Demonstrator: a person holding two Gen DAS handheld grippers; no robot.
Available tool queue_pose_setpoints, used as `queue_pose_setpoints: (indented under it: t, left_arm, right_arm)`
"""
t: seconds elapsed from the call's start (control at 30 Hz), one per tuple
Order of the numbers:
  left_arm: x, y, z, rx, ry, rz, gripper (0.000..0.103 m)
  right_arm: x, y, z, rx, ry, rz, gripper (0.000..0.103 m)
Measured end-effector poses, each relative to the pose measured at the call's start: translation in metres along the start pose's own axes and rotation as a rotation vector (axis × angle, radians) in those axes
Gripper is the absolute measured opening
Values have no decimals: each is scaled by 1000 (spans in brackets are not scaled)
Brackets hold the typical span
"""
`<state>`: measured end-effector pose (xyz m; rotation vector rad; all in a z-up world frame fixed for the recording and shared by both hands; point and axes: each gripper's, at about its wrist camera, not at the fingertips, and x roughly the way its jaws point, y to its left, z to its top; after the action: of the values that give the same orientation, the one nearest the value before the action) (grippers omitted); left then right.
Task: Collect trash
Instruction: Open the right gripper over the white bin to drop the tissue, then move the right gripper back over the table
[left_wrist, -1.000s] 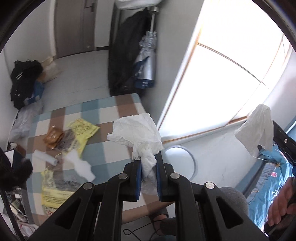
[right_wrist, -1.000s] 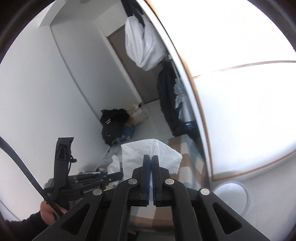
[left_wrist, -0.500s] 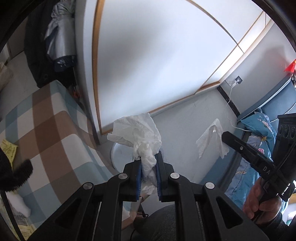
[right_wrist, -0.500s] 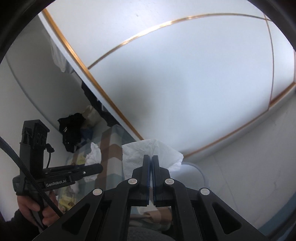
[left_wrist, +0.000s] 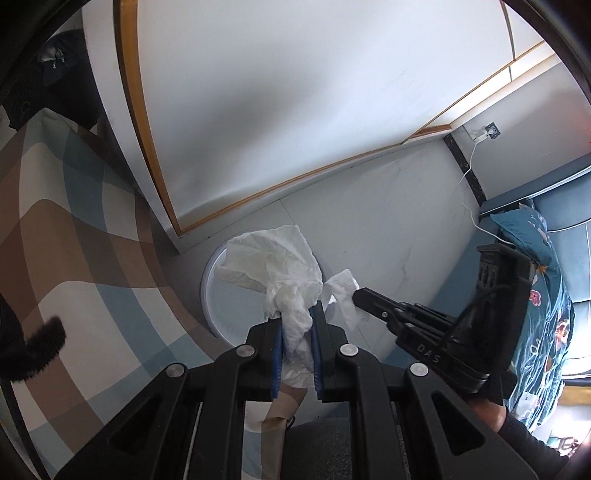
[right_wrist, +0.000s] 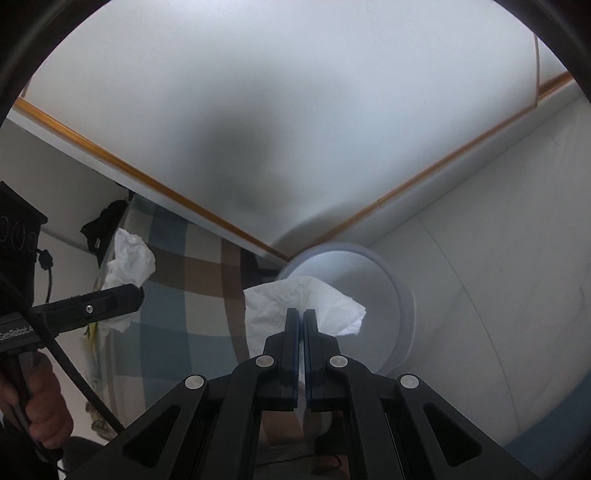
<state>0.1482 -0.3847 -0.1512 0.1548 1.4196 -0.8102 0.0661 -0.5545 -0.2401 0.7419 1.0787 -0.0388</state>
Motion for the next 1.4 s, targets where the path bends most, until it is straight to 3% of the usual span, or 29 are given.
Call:
queue_pose_setpoints:
  t: [0.17,0.33,0.43,0.6,0.73,0.93,1.0,1.17,1.4]
  left_arm:
    - [11,-8,4,-5,57,6,9]
    - [20,-11,5,-17,89,26,9]
    - [26,-12,7,-15,109,20,9]
    - [40,-13,9,-6,157,26,9]
    - [51,-16,7,0,196,46,9]
    - [68,-10,7,-27,260,76,12]
    - [71,-10,7,-49,275,88,17]
    - [69,-9,8,-83,260,71,41]
    - [55,-9,3,-99,212,64,59]
  right_arm:
    - [42,-13,-2,25,99,2,5]
    - [55,-25,-6,37,133,19,7]
    - [52,-29,-10,38,119,17,25]
    - [32,-44,-14,79,81,1,33]
    - [15,-53,-16,94,56,-4,54]
    - [-6,-62,-14,116,11,-29,63]
    - [-9,-62,-14,123,3,-32,66]
    - [-17,-65,-15,129,-11,-41,69]
    - [-24,-65,-17,142,-25,-46,72]
